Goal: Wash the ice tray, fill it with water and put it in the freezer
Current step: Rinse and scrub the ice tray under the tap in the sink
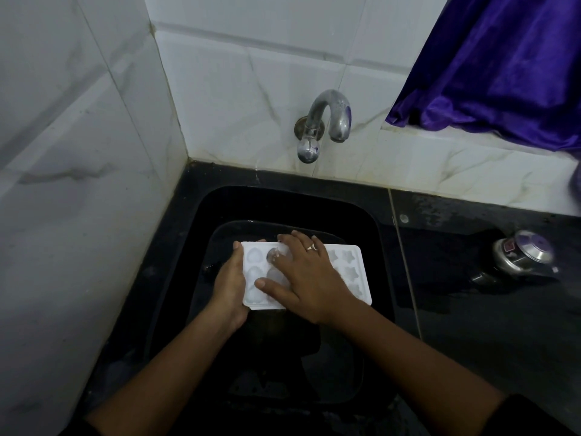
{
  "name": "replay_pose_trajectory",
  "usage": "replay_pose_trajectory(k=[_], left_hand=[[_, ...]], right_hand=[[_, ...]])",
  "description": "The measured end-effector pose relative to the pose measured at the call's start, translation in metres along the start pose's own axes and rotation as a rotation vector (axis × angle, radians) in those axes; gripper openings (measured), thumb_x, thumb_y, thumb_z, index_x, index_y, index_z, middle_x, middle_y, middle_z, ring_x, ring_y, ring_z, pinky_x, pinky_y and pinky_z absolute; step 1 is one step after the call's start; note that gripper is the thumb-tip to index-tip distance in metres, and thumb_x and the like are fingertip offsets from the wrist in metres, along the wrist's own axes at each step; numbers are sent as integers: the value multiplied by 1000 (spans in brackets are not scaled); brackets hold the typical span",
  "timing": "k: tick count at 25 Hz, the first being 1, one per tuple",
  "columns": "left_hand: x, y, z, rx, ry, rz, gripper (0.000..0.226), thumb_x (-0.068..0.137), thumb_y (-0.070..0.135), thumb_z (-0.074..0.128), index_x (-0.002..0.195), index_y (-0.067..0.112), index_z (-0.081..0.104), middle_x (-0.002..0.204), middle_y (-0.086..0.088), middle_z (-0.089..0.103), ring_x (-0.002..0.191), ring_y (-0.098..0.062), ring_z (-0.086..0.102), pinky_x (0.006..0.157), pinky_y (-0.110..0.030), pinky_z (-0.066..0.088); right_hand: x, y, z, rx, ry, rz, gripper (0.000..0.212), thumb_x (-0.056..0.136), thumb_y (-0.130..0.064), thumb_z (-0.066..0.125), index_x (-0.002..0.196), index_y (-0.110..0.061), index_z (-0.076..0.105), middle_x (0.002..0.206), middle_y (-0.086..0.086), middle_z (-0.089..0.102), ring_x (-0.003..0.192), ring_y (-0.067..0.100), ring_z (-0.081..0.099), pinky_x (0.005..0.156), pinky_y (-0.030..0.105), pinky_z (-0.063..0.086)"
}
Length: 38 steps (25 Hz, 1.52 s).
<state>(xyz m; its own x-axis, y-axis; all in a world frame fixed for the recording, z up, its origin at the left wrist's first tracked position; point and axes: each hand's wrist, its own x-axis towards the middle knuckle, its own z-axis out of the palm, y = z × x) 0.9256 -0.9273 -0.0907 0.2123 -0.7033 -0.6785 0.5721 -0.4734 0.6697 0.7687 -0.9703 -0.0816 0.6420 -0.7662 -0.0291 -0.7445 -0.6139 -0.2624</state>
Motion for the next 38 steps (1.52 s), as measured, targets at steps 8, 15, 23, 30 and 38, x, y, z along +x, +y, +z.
replay_pose_trajectory(k=[8, 15, 23, 30, 38], left_hand=[[-2, 1, 1, 26, -8, -5, 67, 104, 65, 40, 121, 10, 73, 104, -19, 80, 92, -36, 79, 83, -48, 62], [-11, 0, 12, 20, -28, -3, 62, 105, 62, 42, 113, 9, 74, 92, -15, 82, 79, -28, 81, 78, -44, 61], [-14, -1, 9, 51, -23, 25, 59, 108, 57, 40, 104, 11, 76, 88, -14, 81, 75, -26, 80, 76, -42, 59], [-13, -3, 10, 78, -29, 11, 60, 107, 58, 39, 106, 11, 76, 97, -17, 81, 81, -26, 81, 73, -39, 60], [-15, -2, 10, 82, -23, 12, 62, 107, 59, 38, 111, 10, 75, 98, -17, 81, 85, -28, 81, 79, -42, 61]], right_hand=[[-6, 11, -6, -11, -4, -1, 69, 99, -74, 22, 133, -32, 65, 162, 10, 38, 154, 29, 23, 126, 56, 9], [1, -4, -5, 17, 42, -70, 60, 101, -70, 26, 133, -32, 60, 160, 11, 40, 153, 29, 26, 125, 57, 14], [7, -10, -6, 8, 46, -59, 61, 101, -70, 24, 129, -34, 65, 160, 11, 41, 154, 30, 23, 126, 58, 9], [8, -7, -6, 21, 45, -49, 62, 101, -69, 23, 126, -34, 68, 160, 11, 41, 154, 30, 24, 125, 58, 12], [10, -10, -9, 55, 33, -25, 66, 100, -72, 20, 127, -35, 68, 163, 10, 38, 156, 28, 19, 125, 59, 11]])
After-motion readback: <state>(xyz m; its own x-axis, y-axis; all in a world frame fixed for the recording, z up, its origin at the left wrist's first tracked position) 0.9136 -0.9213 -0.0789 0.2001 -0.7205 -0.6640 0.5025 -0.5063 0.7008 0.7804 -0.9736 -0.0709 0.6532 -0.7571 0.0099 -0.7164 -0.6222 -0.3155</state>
